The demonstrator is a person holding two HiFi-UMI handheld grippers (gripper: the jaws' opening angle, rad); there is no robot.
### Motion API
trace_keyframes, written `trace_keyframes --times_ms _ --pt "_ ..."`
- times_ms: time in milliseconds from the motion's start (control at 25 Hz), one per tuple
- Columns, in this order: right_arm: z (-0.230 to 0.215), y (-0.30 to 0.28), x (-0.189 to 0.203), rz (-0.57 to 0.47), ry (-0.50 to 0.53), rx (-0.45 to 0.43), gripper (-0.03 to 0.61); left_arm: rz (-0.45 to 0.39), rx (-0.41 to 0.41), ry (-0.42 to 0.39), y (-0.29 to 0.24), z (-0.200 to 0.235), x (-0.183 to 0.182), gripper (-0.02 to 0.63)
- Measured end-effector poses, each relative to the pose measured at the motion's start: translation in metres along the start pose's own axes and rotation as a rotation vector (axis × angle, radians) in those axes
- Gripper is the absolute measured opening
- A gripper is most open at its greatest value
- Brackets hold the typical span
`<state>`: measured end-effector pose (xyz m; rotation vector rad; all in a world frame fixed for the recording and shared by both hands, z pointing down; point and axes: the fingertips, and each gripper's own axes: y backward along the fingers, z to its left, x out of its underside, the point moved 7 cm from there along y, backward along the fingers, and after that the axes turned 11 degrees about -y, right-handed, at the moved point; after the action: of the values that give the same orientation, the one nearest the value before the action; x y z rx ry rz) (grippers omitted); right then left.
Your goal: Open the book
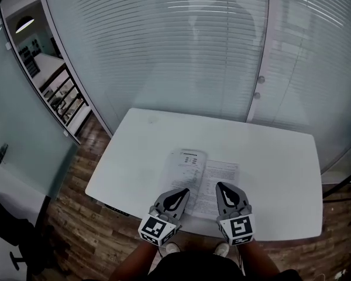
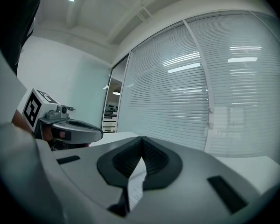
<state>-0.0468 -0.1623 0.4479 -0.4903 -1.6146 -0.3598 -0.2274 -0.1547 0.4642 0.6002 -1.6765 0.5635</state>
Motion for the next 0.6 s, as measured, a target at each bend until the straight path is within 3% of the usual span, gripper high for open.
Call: trace_keyframes --times_ms 160,400,600 --pt "-0.016 0.018 -0.005 -0.009 -0.022 0.057 0.006 0.006 -0.002 0.003 -0.008 -0.008 0.002 0.015" --pt "-0.033 0.037 0.0 -0.004 -0.012 0.123 0.006 0.01 -0.077 -0.018 -0.013 -0.012 -0.001 0.015" --pt "-0.038 0.049 0.008 -0.007 -0.028 0.163 0.006 0.029 -0.075 -0.011 -0.018 -0.014 0.004 0.015"
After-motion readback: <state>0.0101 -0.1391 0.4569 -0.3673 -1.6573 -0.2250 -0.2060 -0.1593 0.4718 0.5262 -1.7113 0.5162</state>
